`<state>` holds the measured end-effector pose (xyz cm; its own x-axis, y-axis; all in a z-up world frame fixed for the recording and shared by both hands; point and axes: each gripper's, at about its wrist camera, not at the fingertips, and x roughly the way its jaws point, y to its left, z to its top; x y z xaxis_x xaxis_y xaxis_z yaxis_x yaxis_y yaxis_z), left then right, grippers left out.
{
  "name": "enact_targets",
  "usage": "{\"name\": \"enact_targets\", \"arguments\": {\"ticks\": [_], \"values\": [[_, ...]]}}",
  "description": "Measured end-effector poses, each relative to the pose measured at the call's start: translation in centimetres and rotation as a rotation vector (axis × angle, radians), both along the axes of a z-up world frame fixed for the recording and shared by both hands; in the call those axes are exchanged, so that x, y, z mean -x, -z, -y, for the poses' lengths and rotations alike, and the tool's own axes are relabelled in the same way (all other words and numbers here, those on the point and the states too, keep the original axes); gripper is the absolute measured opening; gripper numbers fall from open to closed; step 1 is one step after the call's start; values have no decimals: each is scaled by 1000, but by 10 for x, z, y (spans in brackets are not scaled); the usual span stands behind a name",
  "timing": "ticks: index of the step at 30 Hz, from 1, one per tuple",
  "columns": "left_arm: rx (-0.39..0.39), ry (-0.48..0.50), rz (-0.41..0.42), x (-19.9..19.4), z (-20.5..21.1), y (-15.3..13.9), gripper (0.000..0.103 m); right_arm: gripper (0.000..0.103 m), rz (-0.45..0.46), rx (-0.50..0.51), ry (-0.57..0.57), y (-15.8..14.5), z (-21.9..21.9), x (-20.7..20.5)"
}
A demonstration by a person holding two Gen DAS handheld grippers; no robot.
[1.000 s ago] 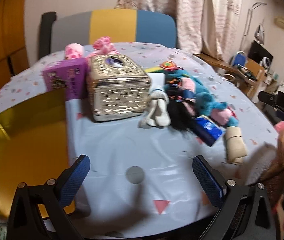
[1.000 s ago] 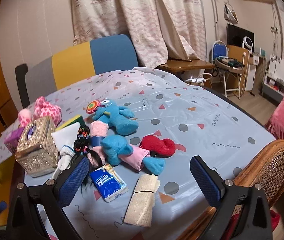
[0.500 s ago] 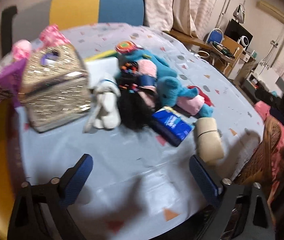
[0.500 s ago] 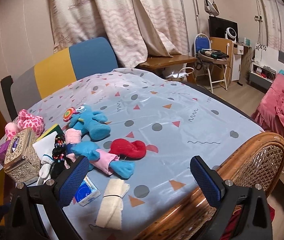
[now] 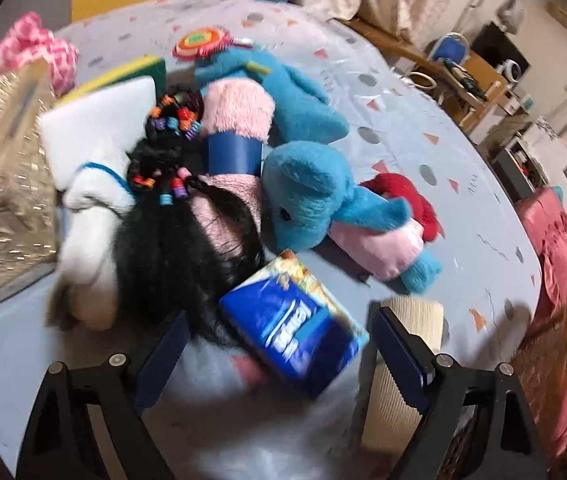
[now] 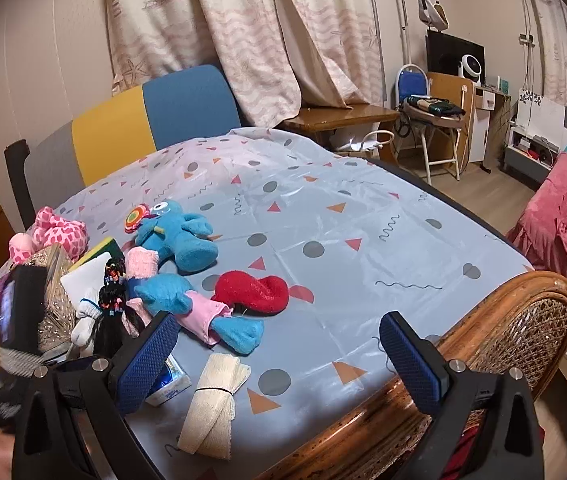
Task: Organize soft objects
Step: 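Grasp the blue Tempo tissue pack with the left gripper, then grasp the black-haired doll by its braids with the right gripper while the left lifts the tissue pack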
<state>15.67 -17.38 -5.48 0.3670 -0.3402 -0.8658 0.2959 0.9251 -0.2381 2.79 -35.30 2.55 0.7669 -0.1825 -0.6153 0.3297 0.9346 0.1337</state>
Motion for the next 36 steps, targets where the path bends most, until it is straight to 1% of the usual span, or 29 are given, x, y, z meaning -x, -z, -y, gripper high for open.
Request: {"name": "enact_targets", "arguments": {"ticks": [1, 3, 4, 5, 7, 8, 10, 14, 18, 22, 25, 28, 31, 32, 33, 34, 35, 36], "values": [[2, -7, -10, -4, 3, 3, 91, 103, -5, -6, -3, 2, 1, -1], [-18, -22, -20, -10, 10, 8, 91, 103, -11, -11, -5, 4, 1, -1], [-19, -26, -32, -13, 13, 12, 83, 103, -14, -14, -6, 4, 1, -2], [-24, -26, -35, -14, 15, 15, 73, 103, -14, -16, -8, 4, 0, -2], [-57, -17, -24, -14, 17, 21, 69, 103, -18, -14, -15, 4, -1, -3], [-60, 0, 10, -11, 16, 19, 67, 103, -20, -12, -20, 4, -2, -4], [-54, 48, 39, -2, 10, 17, 67, 103, -20, -11, -30, 3, -3, -5], [-55, 94, 77, 24, -17, 13, 67, 103, -22, -22, -45, 1, -6, -8], [-45, 97, 67, 49, -59, 14, 68, 103, -36, -40, -69, 0, -12, -12], [-11, 128, 72, 70, -84, 14, 68, 103, -78, -53, -97, 4, -23, -17], [-51, 147, 116, 86, -99, 13, 67, 103, -102, -55, -134, 5, -36, -22], [-37, 131, 111, 95, -110, 15, 67, 102, -130, -72, -194, 9, -53, -33], [-16, 97, 121, 100, -122, 16, 67, 93, -172, -88, -269, 16, -73, -48], [-6, 90, 125, 103, -127, 17, 67, 86, -188, -83, -293, 18, -80, -53], [0, 85, 127, 102, -129, 18, 67, 72, -214, -76, -325, 22, -90, -62], [9, 81, 130, 103, -131, 18, 67, 64, -236, -73, -354, 24, -98, -70], [18, 80, 133, 105, -134, 19, 67, 53, -246, -75, -376, 26, -105, -74], [21, 78, 135, 105, -133, 20, 67, 50, -257, -78, -405, 27, -113, -81]]}}
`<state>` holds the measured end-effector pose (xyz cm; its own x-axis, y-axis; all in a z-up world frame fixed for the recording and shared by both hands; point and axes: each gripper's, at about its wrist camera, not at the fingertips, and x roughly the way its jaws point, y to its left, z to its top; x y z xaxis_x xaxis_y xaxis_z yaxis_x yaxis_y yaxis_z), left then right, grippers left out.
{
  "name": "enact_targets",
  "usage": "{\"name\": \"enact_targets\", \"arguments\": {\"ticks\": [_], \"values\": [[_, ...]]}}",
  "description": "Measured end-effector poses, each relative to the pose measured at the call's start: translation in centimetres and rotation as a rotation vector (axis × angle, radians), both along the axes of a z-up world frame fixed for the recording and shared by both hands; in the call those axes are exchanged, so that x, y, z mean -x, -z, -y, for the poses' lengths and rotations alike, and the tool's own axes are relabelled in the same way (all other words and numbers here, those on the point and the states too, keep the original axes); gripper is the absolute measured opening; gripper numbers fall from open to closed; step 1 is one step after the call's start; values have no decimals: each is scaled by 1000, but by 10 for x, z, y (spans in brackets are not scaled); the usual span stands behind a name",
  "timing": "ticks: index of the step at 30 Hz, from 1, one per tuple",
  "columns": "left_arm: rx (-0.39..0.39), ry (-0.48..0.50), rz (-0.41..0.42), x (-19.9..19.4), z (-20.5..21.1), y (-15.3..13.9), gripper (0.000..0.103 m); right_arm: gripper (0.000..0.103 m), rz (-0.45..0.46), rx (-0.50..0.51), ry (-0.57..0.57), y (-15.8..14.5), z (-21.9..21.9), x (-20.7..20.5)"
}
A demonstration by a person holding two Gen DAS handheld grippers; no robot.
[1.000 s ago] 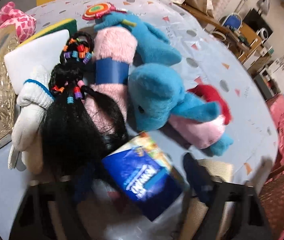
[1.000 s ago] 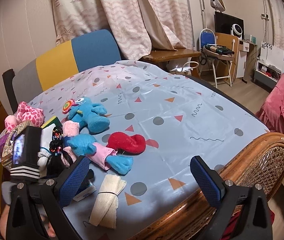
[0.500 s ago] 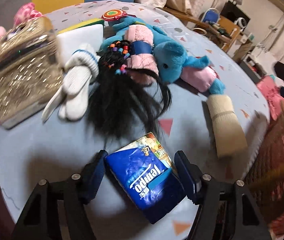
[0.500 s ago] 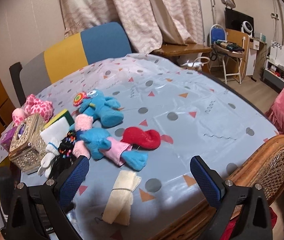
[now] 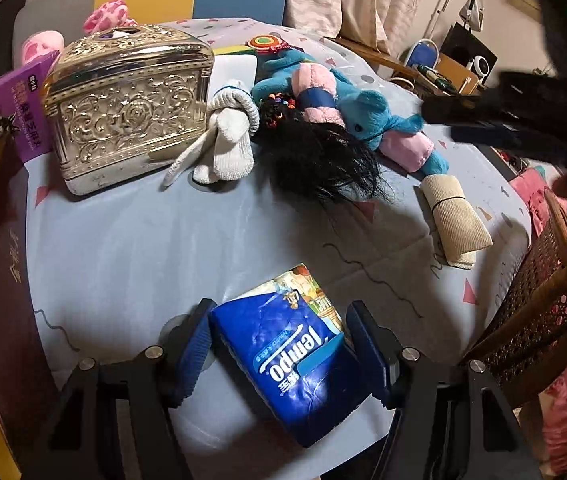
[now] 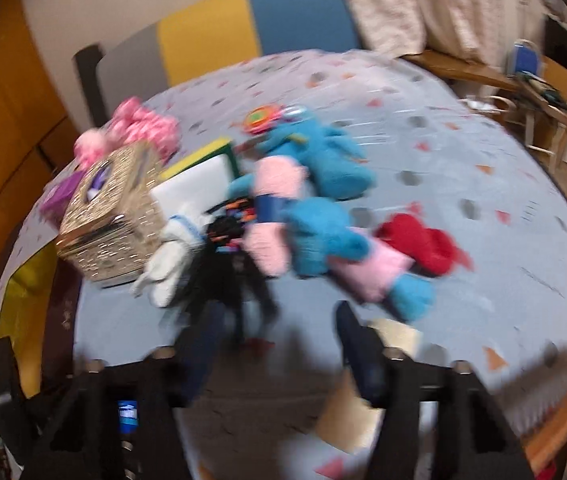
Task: Organize soft objects
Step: 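Grasp the black-haired doll by its braids with the right gripper while the left lifts the tissue pack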
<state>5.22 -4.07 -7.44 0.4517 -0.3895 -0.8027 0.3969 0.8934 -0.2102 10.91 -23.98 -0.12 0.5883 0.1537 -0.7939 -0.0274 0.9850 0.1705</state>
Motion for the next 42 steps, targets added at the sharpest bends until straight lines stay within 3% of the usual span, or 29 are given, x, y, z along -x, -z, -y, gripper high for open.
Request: {"name": "enact_targets", "arguments": {"ticks": [4, 7, 11, 17, 19, 20, 21, 26, 31, 37, 42], "values": [[6, -2, 21, 2, 1, 0, 67, 50, -21, -18, -107, 2, -33, -30], [23, -1, 34, 3, -1, 1, 67, 50, -38, 20, -127, 9, -50, -55], [43, 0, 38, 3, -4, 2, 67, 50, -99, 161, -180, 31, -66, -87], [63, -3, 40, 5, -11, 2, 67, 50, -164, 292, -281, 61, -86, -117], [66, -3, 41, 5, -12, 2, 67, 43, -184, 312, -316, 69, -91, -122], [66, -4, 42, 5, -12, 3, 67, 30, -205, 336, -328, 75, -94, -123], [67, -4, 43, 6, -14, 3, 67, 30, -211, 351, -331, 78, -96, -121], [70, -7, 47, 6, -15, 4, 67, 26, -210, 291, -344, 68, -86, -91], [53, -9, 62, 10, -12, 4, 66, 26, -267, 217, -336, 73, -71, -59], [13, -5, 71, 17, -10, -7, 62, 27, -277, 146, -319, 74, -56, -68], [32, 3, 109, 28, -18, -27, 61, 27, -242, 168, -334, 77, -47, -59]]}}
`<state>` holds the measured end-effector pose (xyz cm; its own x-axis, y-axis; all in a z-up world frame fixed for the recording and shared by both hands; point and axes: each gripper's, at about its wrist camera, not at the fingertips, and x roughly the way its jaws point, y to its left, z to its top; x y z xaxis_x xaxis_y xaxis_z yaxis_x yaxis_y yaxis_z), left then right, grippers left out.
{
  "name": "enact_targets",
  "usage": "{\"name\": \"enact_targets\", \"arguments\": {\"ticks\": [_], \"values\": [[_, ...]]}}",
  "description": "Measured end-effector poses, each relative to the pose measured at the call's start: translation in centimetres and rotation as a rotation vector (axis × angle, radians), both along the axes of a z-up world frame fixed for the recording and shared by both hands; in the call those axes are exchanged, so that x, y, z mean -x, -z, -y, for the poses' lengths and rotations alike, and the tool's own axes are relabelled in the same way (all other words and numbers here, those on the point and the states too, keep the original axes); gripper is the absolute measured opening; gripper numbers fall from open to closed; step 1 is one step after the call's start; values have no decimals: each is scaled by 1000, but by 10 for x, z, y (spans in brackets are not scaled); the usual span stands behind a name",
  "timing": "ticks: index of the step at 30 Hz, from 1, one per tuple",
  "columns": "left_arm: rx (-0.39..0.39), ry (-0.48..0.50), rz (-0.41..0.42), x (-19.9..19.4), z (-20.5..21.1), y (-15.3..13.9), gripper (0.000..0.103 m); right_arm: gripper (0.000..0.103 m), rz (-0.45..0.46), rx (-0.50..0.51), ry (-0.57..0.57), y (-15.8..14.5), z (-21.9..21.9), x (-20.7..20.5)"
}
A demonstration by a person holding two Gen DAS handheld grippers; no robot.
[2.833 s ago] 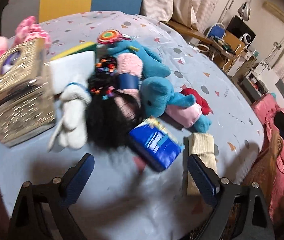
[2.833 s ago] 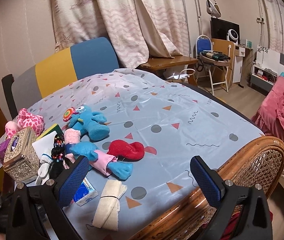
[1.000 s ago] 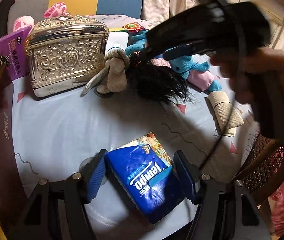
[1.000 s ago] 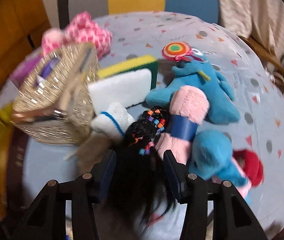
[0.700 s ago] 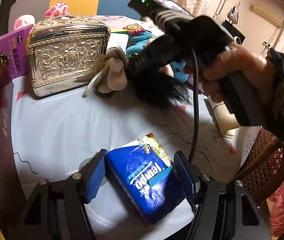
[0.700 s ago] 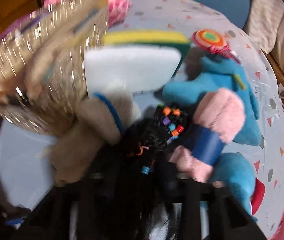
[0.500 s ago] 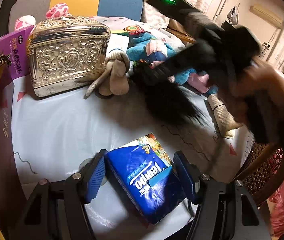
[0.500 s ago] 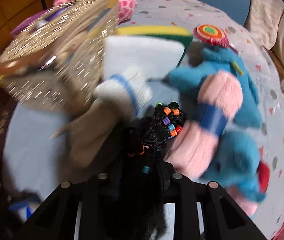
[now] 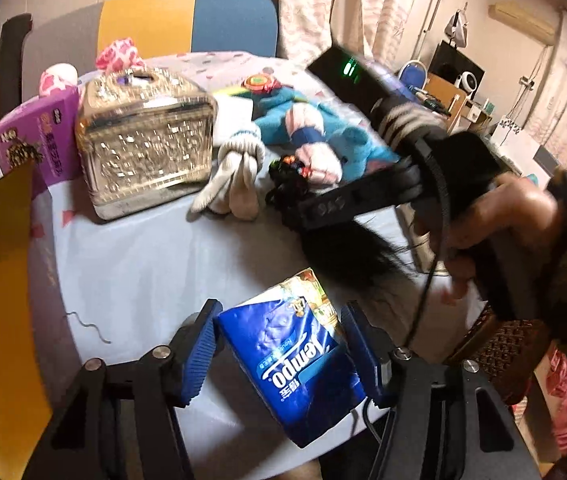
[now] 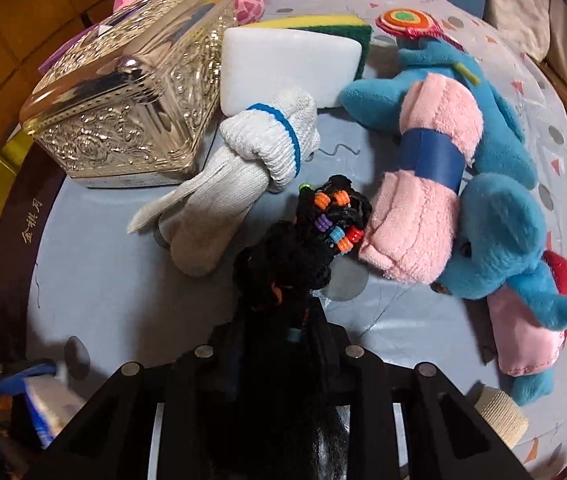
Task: Organize soft objects
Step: 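Grasp the black-haired doll by its braids with the right gripper while the left lifts the tissue pack, then carry the tissue pack into the gold tray and open the left gripper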
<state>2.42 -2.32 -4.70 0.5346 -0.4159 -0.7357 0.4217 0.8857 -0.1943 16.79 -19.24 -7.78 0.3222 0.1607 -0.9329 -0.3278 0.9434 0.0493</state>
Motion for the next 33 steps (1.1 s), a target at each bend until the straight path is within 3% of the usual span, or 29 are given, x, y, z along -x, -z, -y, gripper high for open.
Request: {"name": "enact_targets", "arguments": {"ticks": [10, 15, 19, 24, 28, 33], "values": [[151, -89, 49, 14, -50, -59, 61, 27, 27, 18, -21, 11, -19, -6], [196, -215, 106, 7, -100, -91, 61, 28, 38, 34, -31, 6, -14, -2], [181, -362, 131, 1, -150, -101, 61, 28, 46, 50, -41, 6, -13, 0], [144, -531, 99, -7, -208, -88, 61, 28, 59, 70, -55, 7, -16, 1], [129, -620, 1, -31, -239, -60, 61, 28, 63, 74, -57, 6, -16, 1], [102, -610, -52, -66, -234, -40, 62, 28, 65, 75, -59, 7, -16, 2]]}}
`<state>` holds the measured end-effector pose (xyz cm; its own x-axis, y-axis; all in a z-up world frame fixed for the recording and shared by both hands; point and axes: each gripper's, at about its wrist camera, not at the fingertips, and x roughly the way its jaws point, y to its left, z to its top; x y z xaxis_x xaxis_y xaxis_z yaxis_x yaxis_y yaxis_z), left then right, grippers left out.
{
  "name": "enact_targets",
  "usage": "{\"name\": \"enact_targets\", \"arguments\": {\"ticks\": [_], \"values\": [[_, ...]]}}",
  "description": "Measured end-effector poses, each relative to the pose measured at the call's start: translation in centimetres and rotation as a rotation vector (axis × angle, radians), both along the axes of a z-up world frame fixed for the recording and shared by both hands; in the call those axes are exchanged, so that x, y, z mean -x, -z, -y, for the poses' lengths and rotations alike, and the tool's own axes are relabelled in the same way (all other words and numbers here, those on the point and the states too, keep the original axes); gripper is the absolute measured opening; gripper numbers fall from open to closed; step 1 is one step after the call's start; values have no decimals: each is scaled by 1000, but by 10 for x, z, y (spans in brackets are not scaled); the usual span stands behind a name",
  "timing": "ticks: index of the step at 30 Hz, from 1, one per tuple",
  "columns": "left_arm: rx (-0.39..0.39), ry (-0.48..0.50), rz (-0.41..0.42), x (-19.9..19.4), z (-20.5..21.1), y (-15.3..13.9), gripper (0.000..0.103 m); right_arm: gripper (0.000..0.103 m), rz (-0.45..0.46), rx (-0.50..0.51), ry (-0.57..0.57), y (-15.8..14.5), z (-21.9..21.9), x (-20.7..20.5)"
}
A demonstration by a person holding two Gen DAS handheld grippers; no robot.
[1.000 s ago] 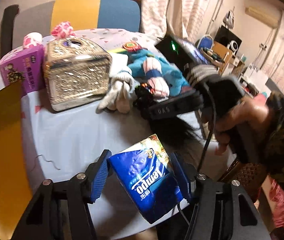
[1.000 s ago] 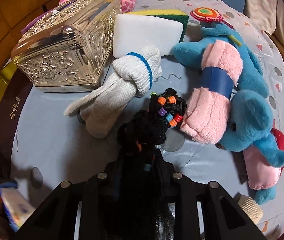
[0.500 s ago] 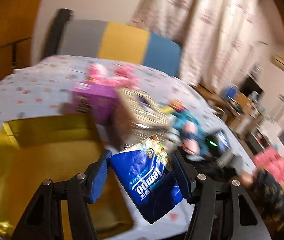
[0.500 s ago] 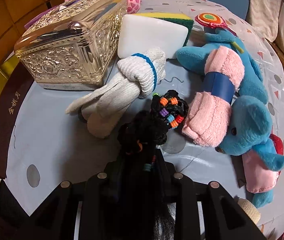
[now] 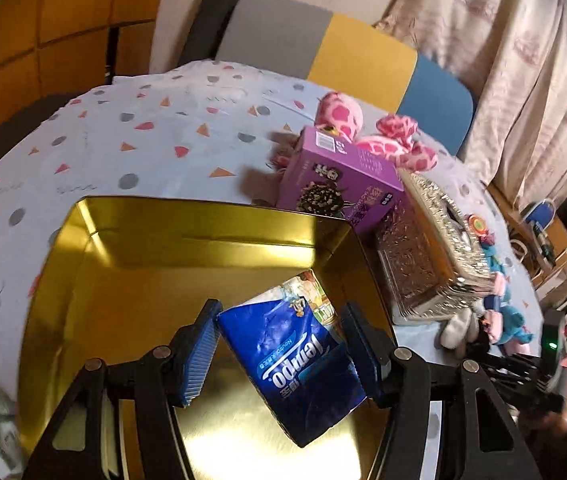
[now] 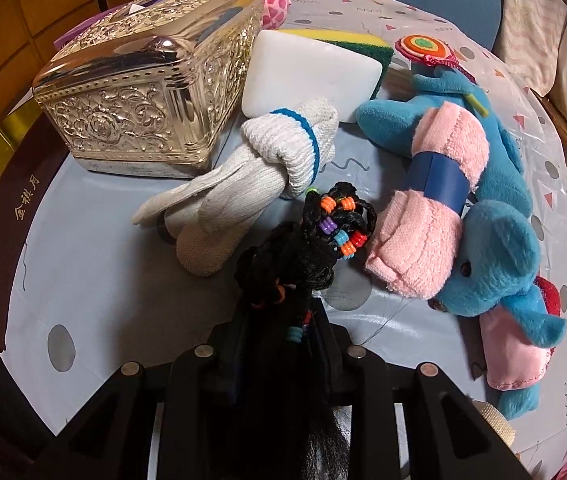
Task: Organize soft objects
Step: 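Carry the tissue pack into the gold tray and open the left gripper, then carry the held doll toward the gold tray with the right gripper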
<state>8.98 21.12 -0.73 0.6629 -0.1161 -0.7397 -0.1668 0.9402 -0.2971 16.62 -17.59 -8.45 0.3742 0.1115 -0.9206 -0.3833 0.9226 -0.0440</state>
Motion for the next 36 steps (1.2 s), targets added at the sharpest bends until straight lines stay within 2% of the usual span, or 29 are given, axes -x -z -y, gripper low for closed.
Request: {"name": "enact_targets", "arguments": {"ticks": [6, 8, 11, 16, 21, 24, 28, 36], "values": [[-40, 40, -54, -60, 24, 19, 63, 28, 0, -1, -3, -1, 0, 0], [-54, 38, -55, -72, 29, 21, 71, 28, 0, -1, -2, 0, 0, 0], [-66, 20, -44, -75, 32, 18, 73, 28, 1, 1, -4, 0, 1, 0], [-116, -12, 19, -50, 40, 3, 78, 28, 5, 10, -8, -1, -1, 0], [-174, -47, 70, -6, 52, -9, 92, 29, 6, 10, -5, -1, -1, -1], [-184, -66, 84, 15, 59, -13, 93, 29, 9, 12, -3, 0, -1, -1], [-194, -78, 88, 37, 67, -16, 102, 29, 26, 30, -9, 1, -5, 1], [-277, -119, 83, 58, 74, -20, 103, 28, 74, 74, 7, 4, -16, 12]]}}
